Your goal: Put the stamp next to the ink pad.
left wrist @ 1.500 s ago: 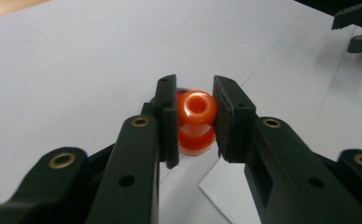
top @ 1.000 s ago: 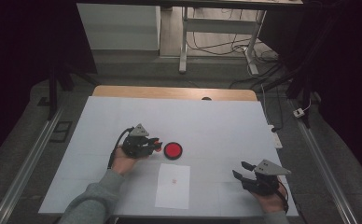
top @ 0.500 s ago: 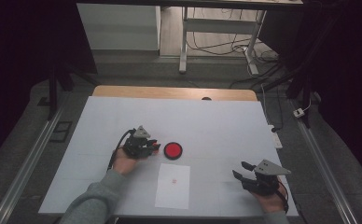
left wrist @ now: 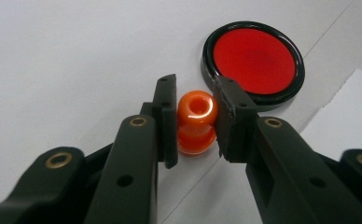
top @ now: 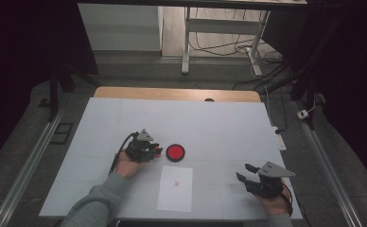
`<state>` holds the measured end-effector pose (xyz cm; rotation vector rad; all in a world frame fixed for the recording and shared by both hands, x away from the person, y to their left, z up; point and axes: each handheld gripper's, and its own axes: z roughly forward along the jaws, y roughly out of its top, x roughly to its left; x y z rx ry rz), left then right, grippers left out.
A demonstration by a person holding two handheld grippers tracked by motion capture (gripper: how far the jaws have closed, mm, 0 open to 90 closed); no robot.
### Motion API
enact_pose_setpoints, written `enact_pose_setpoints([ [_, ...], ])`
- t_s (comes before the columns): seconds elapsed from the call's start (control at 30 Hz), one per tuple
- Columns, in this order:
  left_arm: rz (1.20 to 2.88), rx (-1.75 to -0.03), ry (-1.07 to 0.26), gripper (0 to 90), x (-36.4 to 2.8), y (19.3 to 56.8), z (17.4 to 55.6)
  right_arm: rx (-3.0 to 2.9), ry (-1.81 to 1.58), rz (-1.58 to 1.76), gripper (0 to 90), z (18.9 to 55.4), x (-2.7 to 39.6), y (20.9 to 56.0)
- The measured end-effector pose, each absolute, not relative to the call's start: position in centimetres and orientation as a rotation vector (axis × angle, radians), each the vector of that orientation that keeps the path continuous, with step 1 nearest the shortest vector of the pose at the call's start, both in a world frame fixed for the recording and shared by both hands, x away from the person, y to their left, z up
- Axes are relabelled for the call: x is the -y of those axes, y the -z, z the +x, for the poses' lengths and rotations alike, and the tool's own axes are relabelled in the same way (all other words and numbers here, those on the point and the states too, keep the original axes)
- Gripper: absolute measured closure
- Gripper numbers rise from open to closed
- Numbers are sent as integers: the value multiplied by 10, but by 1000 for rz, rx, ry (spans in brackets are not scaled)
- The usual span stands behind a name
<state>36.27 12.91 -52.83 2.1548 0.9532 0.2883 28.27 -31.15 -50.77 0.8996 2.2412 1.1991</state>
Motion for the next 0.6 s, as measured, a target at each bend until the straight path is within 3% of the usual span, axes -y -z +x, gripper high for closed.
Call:
enact_pose_setpoints([
  [0.1, 2159, -954, -292, 671, -128, 529, 363, -2240, -1197, 901, 475, 283, 312, 508],
  [0.37, 2072, -955, -310, 364, -129, 519, 358, -2237, -1200, 904, 474, 283, 312, 507],
  [0.6, 2023, -963, -308, 266, -132, 512, 353, -2235, -1198, 903, 473, 283, 313, 507],
])
